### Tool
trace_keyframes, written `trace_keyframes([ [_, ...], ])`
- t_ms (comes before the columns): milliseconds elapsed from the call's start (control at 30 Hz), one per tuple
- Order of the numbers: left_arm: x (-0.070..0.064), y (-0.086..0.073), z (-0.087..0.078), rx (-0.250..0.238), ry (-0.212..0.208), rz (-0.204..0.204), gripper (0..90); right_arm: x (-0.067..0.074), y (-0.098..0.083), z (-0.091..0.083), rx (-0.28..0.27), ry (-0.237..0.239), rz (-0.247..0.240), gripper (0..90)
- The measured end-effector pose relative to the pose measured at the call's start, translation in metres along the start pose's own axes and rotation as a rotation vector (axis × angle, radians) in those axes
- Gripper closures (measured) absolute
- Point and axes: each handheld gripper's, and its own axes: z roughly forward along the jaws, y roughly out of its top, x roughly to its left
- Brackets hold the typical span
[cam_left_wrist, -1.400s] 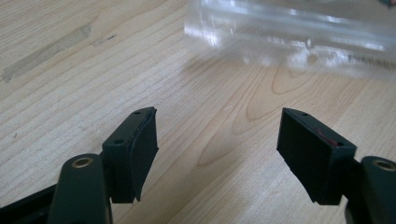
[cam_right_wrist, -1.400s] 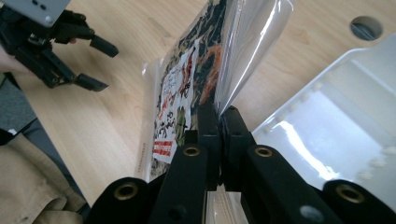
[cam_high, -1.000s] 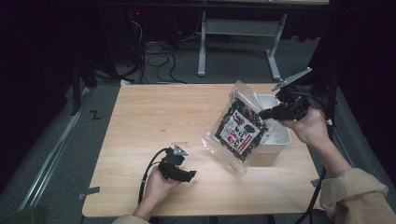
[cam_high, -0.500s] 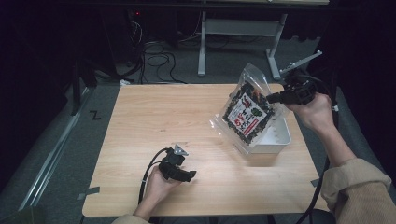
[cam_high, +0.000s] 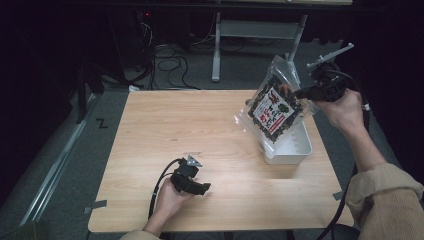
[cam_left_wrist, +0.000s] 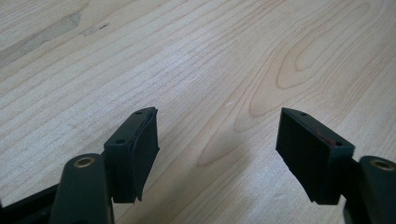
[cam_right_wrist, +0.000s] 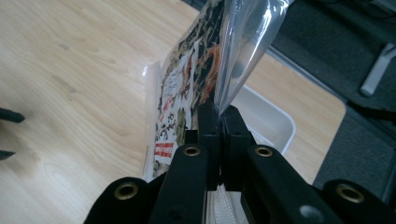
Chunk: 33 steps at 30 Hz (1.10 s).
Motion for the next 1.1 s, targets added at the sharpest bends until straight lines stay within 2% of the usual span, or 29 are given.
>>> trace_keyframes([
  [233, 0.000, 0.000, -0.001, 0.001, 0.000, 0.006, 30.0, -0.001, 0.006, -0.009, -0.002, -0.069, -0.016, 90.0],
  [533, -0.001, 0.000, 0.001, 0.011, 0.002, 0.011, 30.0, -0.012, -0.003, -0.015, 0.032, -0.137, -0.023, 90.0],
  [767, -0.001, 0.001, 0.002, 0.012, 0.004, 0.008, 30.0, -0.017, -0.009, -0.016, 0.057, -0.164, -0.031, 89.9],
  [1100, -0.001, 0.001, 0.002, 0.015, 0.005, 0.014, 30.0, -0.016, -0.012, -0.013, 0.092, -0.191, -0.055, 89.8],
])
